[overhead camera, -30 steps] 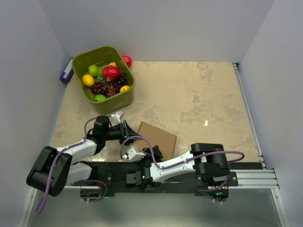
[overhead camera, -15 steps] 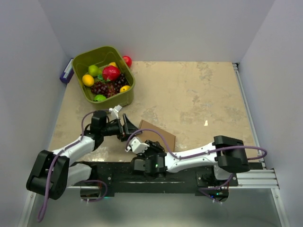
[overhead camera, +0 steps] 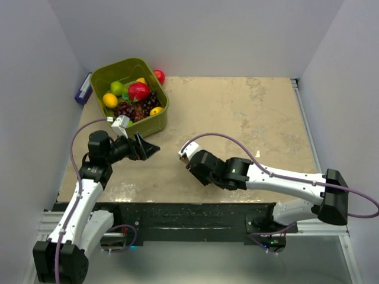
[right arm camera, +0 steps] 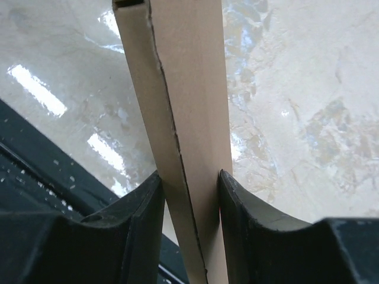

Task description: Fold the paper box

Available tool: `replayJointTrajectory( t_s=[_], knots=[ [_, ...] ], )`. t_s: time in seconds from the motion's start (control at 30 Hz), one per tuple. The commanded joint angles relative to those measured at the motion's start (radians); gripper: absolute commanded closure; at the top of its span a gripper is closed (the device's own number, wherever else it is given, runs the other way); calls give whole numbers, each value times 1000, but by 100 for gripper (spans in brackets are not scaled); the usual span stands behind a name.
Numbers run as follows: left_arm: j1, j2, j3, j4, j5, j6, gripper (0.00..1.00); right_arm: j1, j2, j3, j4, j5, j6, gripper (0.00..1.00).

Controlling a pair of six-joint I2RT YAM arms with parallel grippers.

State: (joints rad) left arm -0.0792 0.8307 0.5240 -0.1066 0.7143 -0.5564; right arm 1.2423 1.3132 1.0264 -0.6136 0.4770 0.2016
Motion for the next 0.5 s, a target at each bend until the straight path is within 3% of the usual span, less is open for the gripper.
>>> replayJointTrajectory(
  t_s=[0.0, 0.27, 0.47],
  knots=[
    [-50, -65, 62, -93, -92, 243, 9, -98, 0, 49, -63, -331, -143, 79],
    [-234, -77, 82, -27, -75, 409, 11, -201, 96, 138, -98, -475, -252, 82],
    [-246, -68, 62, 65, -55, 434, 12, -254, 144, 158, -78, -546, -307, 83]
  ],
)
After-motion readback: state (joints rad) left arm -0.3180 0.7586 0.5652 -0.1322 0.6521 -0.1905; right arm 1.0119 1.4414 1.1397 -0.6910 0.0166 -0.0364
